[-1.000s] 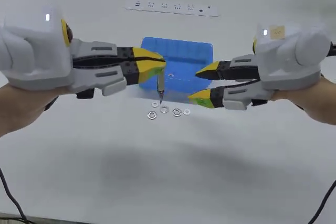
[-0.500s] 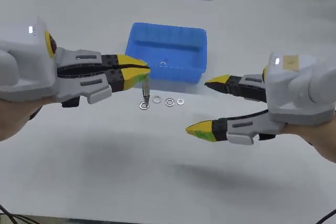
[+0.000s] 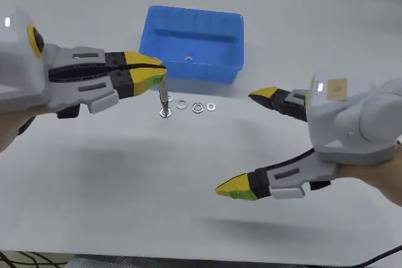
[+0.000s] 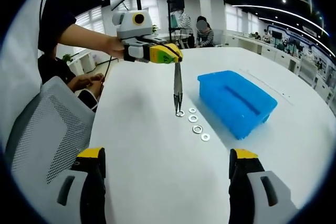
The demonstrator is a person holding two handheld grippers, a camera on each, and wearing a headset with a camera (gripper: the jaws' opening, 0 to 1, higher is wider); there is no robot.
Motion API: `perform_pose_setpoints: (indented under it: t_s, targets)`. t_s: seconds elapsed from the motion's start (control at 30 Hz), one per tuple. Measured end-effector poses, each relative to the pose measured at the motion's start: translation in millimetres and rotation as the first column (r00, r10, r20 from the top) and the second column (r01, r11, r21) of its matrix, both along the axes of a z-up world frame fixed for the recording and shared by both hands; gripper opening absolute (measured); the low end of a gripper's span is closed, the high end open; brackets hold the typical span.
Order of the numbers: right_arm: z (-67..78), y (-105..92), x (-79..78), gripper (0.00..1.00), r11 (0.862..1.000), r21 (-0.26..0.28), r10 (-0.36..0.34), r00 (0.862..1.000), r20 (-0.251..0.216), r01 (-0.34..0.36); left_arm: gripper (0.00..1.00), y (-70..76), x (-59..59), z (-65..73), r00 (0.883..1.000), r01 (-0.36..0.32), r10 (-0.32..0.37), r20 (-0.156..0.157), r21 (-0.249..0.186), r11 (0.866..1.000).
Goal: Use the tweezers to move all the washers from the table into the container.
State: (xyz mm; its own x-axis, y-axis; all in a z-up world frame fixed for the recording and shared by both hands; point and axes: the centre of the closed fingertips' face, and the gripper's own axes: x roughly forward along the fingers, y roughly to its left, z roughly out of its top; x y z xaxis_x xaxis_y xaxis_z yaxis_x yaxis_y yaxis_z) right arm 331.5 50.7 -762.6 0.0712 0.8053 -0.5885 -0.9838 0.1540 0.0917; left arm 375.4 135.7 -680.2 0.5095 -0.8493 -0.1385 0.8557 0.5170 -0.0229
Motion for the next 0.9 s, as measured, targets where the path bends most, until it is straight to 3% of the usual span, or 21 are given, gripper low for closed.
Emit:
perform_pose_setpoints:
  t_s: [0.4, 0.7, 0.83, 0.9]
  targets:
    - [-2.2, 2.2, -1.9, 0.98, 1.000, -0.004, 0.015, 1.000, -0.027, -0.015, 0.04, -4.8, -0.8, -3.8, 1.000, -0.001, 0.001, 0.013, 0.008, 1.000]
    - [-3.5, 2.2, -7.3, 0.97, 1.000, -0.008, 0.023, 0.999, -0.044, -0.023, 0.04, -7.1, -5.3, -4.8, 1.000, -0.002, 0.002, -0.006, 0.000, 1.000]
    - [-1.8, 6.0, -2.6, 0.95, 1.000, 0.003, 0.014, 0.999, -0.042, -0.013, 0.05, -8.0, -7.2, -5.0, 1.000, -0.002, 0.002, -0.024, 0.001, 1.000]
    - [-1.5, 10.5, 0.4, 0.90, 1.000, 0.011, 0.020, 0.999, -0.049, -0.019, 0.05, -8.6, -7.7, -5.0, 1.000, -0.005, 0.005, -0.016, 0.011, 1.000]
